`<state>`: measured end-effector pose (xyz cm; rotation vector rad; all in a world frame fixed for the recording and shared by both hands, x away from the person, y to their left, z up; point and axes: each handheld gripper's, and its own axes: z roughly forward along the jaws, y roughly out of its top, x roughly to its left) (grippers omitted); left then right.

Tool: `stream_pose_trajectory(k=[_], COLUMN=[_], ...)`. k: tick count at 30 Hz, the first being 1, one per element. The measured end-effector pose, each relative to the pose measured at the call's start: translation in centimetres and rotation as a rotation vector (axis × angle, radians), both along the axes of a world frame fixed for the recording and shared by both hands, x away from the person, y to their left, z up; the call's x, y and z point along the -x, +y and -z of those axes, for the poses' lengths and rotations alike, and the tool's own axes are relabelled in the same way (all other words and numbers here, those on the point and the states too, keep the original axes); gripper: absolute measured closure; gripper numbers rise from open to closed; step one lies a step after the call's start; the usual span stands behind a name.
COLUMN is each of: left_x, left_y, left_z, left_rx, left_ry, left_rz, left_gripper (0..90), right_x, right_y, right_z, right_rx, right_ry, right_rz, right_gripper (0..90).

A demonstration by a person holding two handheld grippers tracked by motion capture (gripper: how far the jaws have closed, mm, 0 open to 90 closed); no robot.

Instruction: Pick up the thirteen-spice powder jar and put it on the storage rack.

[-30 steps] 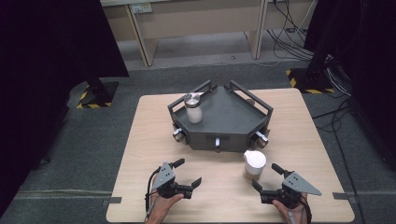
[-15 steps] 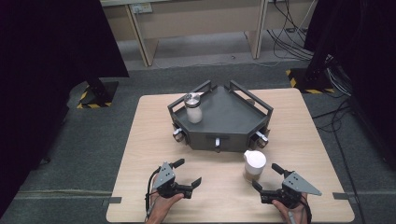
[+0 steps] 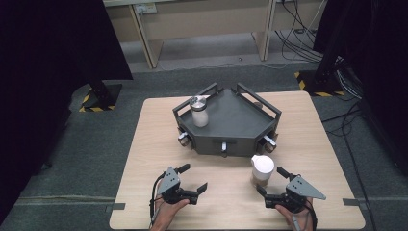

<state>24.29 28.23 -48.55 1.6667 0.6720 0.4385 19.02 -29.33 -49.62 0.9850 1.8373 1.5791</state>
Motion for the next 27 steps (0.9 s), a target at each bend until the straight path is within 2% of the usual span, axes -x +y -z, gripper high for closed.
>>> stream_pose_trajectory(k=[13, 27], left_x=[-0.1, -0.1], left_y=[0.0, 0.0], left_z=[0.1, 0.1], left_rx=[0.002, 0.002], left_ry=[0.006, 0.010], left_rz=[0.002, 0.004], left_gripper=[2.4, 2.5], right_x=[-1.2, -2.3], right_y=[1.1, 1.7], right_z=[-0.3, -0.3], right_rx=[0.038, 0.069], right_ry=[-0.017, -0.021], right_rz=[0.010, -0.009], right_gripper=[3.0, 17.2])
